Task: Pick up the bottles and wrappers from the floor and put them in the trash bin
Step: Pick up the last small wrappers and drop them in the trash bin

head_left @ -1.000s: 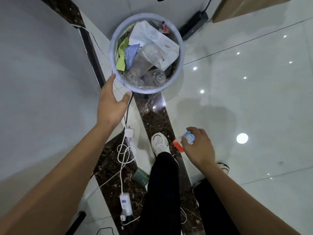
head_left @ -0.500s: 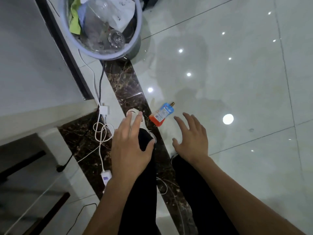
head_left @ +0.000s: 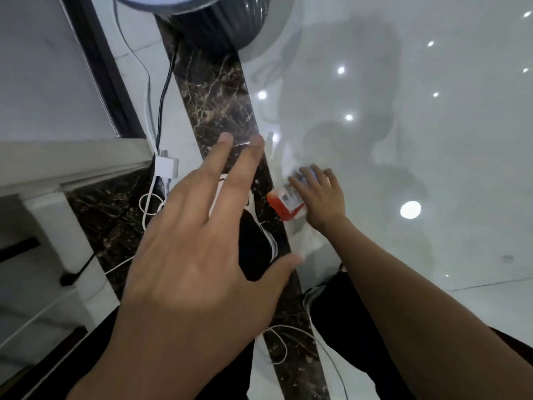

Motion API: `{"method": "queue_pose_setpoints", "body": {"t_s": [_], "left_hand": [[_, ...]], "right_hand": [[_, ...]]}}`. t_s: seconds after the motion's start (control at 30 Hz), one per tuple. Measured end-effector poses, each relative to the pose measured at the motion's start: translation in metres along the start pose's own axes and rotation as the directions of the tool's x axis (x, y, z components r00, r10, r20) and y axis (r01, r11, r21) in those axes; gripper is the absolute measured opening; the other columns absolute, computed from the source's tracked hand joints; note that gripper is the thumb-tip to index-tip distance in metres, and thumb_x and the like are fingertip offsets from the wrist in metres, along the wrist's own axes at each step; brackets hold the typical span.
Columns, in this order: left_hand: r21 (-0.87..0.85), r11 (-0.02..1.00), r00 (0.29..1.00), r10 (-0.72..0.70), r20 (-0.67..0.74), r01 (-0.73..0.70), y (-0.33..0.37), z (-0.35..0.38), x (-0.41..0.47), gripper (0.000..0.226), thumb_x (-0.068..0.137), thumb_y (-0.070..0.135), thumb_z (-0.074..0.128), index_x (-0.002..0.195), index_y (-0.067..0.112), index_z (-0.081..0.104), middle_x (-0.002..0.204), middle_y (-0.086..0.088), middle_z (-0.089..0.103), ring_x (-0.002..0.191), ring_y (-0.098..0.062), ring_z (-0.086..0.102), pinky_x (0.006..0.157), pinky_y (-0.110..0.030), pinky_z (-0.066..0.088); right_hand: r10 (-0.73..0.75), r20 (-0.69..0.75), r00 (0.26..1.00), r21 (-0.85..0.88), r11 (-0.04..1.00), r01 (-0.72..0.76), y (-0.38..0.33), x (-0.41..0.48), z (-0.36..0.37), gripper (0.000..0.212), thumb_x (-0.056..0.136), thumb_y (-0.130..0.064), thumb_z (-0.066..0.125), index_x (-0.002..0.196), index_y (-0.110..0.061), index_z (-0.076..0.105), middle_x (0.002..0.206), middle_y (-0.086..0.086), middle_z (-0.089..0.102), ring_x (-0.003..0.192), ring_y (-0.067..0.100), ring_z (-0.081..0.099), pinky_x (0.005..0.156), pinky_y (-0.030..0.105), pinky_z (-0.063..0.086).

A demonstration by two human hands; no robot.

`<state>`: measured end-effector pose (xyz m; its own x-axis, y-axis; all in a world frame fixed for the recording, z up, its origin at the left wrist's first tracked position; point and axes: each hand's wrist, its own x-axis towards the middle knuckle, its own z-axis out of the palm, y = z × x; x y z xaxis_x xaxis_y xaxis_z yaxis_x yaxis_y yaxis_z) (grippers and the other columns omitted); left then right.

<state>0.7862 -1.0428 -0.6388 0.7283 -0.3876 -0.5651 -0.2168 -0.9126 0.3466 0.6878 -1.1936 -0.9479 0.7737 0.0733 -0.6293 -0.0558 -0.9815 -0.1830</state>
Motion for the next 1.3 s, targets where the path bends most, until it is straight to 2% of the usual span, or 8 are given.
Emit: {"method": "queue_pose_setpoints", "body": {"t_s": [0.17,0.4,0.57,0.67,0.77,0.9,1.1,1.3], "left_hand": [[0.034,0.999,0.999,-0.039,0.008,0.039,-0.015,-0.002,0.01,0.117,0.06,0.071,0.068,0.157,0.047,0.006,0.163,0.023,0.015,0.139,0.007,0.017,0.109,-0.029,0.021],[0.015,0.999,0.999,-0.041,0.004,0.041,-0.01,-0.001,0.018,0.116,0.066,0.07,0.069,0.155,0.049,-0.003,0.163,0.027,0.002,0.147,0.008,0.005,0.114,-0.02,0.007],[-0.009,1.0,1.0,-0.022,-0.016,0.022,-0.01,0.009,0.02,0.112,0.073,0.065,0.072,0.158,0.04,0.003,0.166,0.017,0.007,0.151,-0.001,0.01,0.114,-0.015,-0.004],[-0.037,0.996,0.997,-0.081,-0.005,0.081,-0.014,0.014,0.016,0.11,0.075,0.064,0.072,0.159,0.038,0.005,0.167,0.01,0.011,0.151,-0.012,0.018,0.12,-0.026,0.009],[-0.045,0.995,0.996,-0.085,-0.015,0.085,-0.003,0.015,-0.001,0.108,0.075,0.062,0.072,0.159,0.034,0.011,0.166,0.006,0.015,0.149,-0.016,0.023,0.12,-0.038,0.025],[-0.16,0.978,0.99,-0.132,0.043,0.137,0.023,-0.014,-0.036,0.107,0.075,0.059,0.076,0.158,0.037,0.012,0.166,0.01,0.015,0.149,-0.015,0.022,0.12,-0.04,0.027],[-0.635,0.763,0.992,-0.104,0.067,0.123,0.059,-0.101,-0.064,0.093,0.076,0.049,0.082,0.151,0.042,0.027,0.13,0.054,0.024,0.121,0.031,0.024,0.1,-0.005,0.026],[-0.783,0.577,0.972,-0.169,0.162,0.231,0.062,-0.151,-0.055,0.079,0.077,0.045,0.082,0.145,0.032,0.044,0.142,0.017,0.052,0.126,0.002,0.05,0.1,-0.017,0.042]], "right_hand": [[-0.051,-0.038,0.998,-0.056,0.997,0.048,-0.003,0.034,0.024,0.056,0.07,-0.022,0.082,0.122,-0.021,0.061,0.125,0.011,0.057,0.119,0.038,0.051,0.103,0.051,0.039],[-0.062,0.267,0.962,-0.25,0.959,0.131,-0.014,0.032,-0.013,0.062,0.085,-0.024,0.069,0.141,-0.019,0.042,0.137,0.008,0.052,0.125,0.034,0.051,0.104,0.052,0.037],[0.036,0.316,0.948,-0.112,0.994,0.0,-0.012,0.01,-0.059,0.03,0.092,-0.016,0.06,0.122,-0.018,0.061,0.119,0.004,0.065,0.111,0.026,0.064,0.086,0.035,0.046],[0.141,0.274,0.951,0.123,0.976,-0.18,-0.013,-0.036,-0.095,0.021,0.089,-0.018,0.059,0.109,-0.017,0.066,0.104,0.007,0.064,0.097,0.032,0.067,0.069,0.033,0.044],[0.292,0.162,0.943,0.448,0.829,-0.334,-0.014,-0.09,-0.145,0.013,0.088,-0.032,0.061,0.086,-0.02,0.066,0.079,0.001,0.062,0.08,0.031,0.065,0.059,0.031,0.041],[0.357,0.045,0.933,0.798,0.549,-0.249,-0.011,-0.167,-0.236,0.025,0.088,-0.042,0.071,0.077,-0.02,0.068,0.068,-0.005,0.066,0.063,0.014,0.062,0.059,0.029,0.047],[0.257,0.185,0.949,0.983,-0.052,-0.177,-0.009,-0.233,-0.328,0.018,0.089,-0.009,0.074,0.106,-0.007,0.076,0.1,0.008,0.078,0.095,0.026,0.075,0.09,0.048,0.06],[0.288,0.139,0.947,0.982,-0.162,-0.095,-0.03,-0.24,-0.375,0.021,0.091,-0.011,0.071,0.112,-0.011,0.075,0.103,0.002,0.078,0.099,0.022,0.074,0.085,0.036,0.06]]}}
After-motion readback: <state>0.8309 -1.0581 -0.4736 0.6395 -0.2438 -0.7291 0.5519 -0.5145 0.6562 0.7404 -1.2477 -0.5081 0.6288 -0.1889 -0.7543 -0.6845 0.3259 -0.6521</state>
